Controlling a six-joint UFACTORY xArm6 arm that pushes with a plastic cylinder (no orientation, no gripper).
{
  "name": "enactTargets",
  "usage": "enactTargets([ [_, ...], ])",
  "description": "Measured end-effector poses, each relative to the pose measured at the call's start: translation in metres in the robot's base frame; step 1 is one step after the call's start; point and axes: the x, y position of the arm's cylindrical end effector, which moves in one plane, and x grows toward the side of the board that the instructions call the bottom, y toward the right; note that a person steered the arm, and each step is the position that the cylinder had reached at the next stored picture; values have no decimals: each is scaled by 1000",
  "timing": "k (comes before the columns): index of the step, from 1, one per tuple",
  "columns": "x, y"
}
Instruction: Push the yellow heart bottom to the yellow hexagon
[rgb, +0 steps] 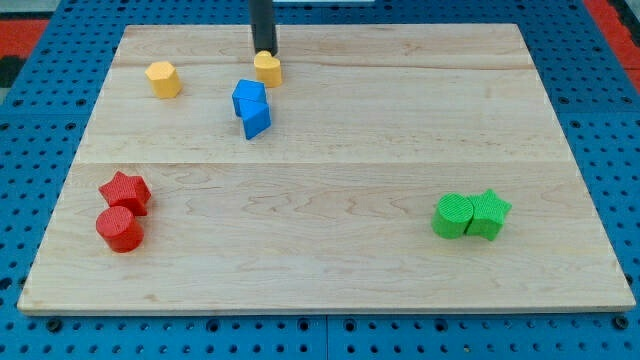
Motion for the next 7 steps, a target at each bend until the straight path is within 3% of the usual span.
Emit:
enactTargets([
  [2,-34,78],
  [3,-33,77],
  [4,5,52],
  [5,16,30],
  [6,37,-74],
  [7,48,-141],
])
